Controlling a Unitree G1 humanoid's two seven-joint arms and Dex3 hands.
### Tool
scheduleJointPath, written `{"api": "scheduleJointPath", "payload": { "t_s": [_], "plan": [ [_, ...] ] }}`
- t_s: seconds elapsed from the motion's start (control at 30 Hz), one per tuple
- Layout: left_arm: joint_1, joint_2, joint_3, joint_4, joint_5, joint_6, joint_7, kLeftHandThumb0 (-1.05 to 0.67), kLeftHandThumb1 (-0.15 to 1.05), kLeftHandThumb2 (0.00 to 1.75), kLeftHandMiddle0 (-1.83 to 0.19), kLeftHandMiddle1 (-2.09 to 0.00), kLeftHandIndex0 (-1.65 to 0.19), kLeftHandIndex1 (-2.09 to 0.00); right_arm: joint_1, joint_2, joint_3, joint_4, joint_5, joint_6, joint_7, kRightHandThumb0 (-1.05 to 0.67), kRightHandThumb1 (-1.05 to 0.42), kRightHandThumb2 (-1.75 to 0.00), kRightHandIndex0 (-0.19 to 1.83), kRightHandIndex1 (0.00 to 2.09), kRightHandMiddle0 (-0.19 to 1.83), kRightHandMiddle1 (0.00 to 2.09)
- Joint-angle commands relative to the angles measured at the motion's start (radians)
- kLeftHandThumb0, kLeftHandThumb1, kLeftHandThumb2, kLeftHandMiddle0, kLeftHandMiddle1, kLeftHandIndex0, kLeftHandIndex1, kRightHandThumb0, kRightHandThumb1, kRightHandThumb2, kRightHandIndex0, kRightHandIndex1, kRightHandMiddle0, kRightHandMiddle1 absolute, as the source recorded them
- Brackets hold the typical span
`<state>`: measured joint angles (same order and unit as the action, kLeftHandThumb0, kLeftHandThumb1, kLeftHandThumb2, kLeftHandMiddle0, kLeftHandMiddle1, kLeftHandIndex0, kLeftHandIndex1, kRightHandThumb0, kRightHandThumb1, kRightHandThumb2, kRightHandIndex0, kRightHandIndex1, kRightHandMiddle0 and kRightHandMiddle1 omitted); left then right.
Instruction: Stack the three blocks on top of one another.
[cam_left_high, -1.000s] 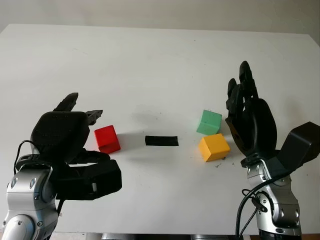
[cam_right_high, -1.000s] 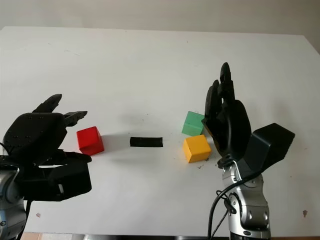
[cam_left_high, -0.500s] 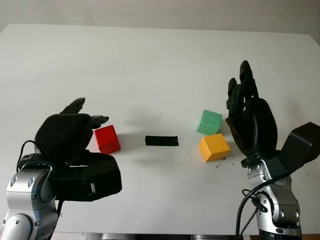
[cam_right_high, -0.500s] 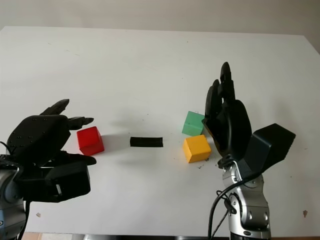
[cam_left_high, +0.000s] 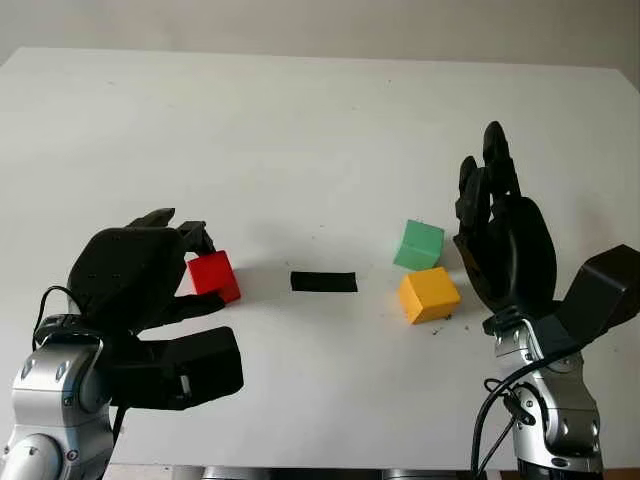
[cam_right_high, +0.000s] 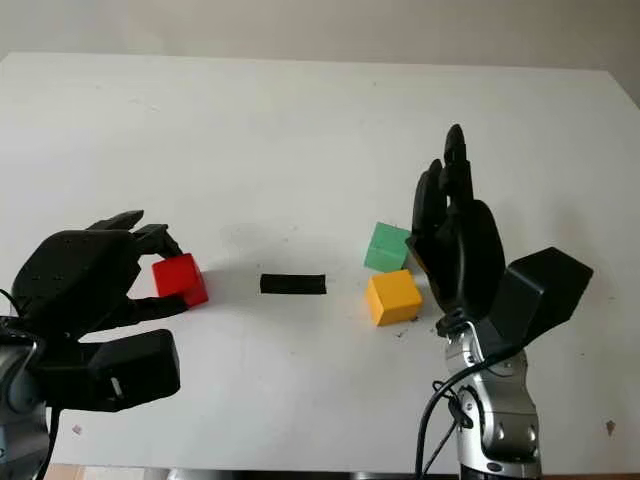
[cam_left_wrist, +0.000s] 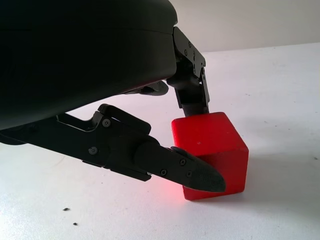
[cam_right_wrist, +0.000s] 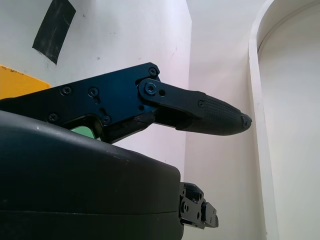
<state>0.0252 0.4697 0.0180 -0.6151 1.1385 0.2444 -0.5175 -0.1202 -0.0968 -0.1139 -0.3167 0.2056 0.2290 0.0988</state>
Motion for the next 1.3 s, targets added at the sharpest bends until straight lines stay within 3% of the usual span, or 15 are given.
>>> {"api": "scheduleJointPath", "payload": {
  "t_s": [0.0, 0.3, 0.47, 0.7, 0.83, 0.93, 1.07, 1.27],
  "plan": [
    [0.006, 0.000, 0.008, -0.009, 0.002, -0.005, 0.017, -0.44, 1.05, 0.10, -0.36, -0.06, -0.32, -1.20, 0.013, -0.011, -0.002, -0.029, -0.003, 0.004, 0.002, -0.66, -1.05, -0.64, -0.19, 0.00, -0.19, 0.00],
    [0.014, 0.015, 0.019, -0.060, -0.026, -0.047, 0.019, -0.45, 1.05, 0.13, -0.40, -0.06, -0.30, -1.30, 0.013, -0.007, 0.001, -0.024, -0.008, -0.009, 0.003, -0.66, -1.05, -0.65, -0.19, 0.00, -0.19, 0.00],
    [0.013, 0.011, 0.060, -0.101, -0.178, -0.099, 0.020, -0.45, 1.05, 0.16, -0.38, -0.05, -0.26, -1.34, 0.014, -0.001, 0.005, -0.016, -0.010, -0.016, 0.004, -0.66, -1.05, -0.64, -0.19, 0.00, -0.19, 0.00],
    [-0.088, 0.005, 0.057, -0.114, -0.383, -0.066, -0.057, -0.47, 1.05, 0.19, -0.22, -0.03, -0.31, -1.29, 0.012, 0.005, 0.010, -0.014, -0.001, -0.014, 0.015, -0.66, -1.05, -0.65, -0.19, 0.00, -0.19, 0.00],
    [-0.144, -0.013, 0.024, -0.079, -0.453, -0.055, -0.049, -0.43, 1.05, 0.14, -0.15, -0.05, -0.38, -1.07, 0.013, 0.004, 0.015, -0.015, -0.008, -0.015, 0.013, -0.66, -1.05, -0.66, -0.19, 0.00, -0.19, 0.00],
    [-0.191, -0.016, -0.020, -0.044, -0.450, -0.039, -0.046, -0.42, 1.05, 0.11, -0.15, -0.05, -0.45, -0.97, 0.011, 0.001, 0.015, -0.015, -0.007, -0.009, 0.013, -0.66, -1.05, -0.67, -0.19, 0.00, -0.19, 0.00],
    [-0.262, -0.025, -0.093, 0.037, -0.418, -0.035, -0.026, -0.41, 1.05, 0.08, -0.14, -0.05, -0.41, -1.15, 0.007, 0.002, 0.016, -0.013, -0.007, -0.012, 0.011, -0.67, -1.05, -0.66, -0.19, 0.00, -0.19, 0.00],
    [-0.326, -0.061, -0.216, 0.124, -0.275, -0.016, 0.020, -0.39, 1.04, 0.07, -0.11, -0.05, -0.36, -1.23, 0.015, 0.004, 0.018, -0.025, -0.008, -0.004, 0.003, -0.67, -1.05, -0.66, -0.19, 0.00, -0.19, 0.00]
  ]
}}
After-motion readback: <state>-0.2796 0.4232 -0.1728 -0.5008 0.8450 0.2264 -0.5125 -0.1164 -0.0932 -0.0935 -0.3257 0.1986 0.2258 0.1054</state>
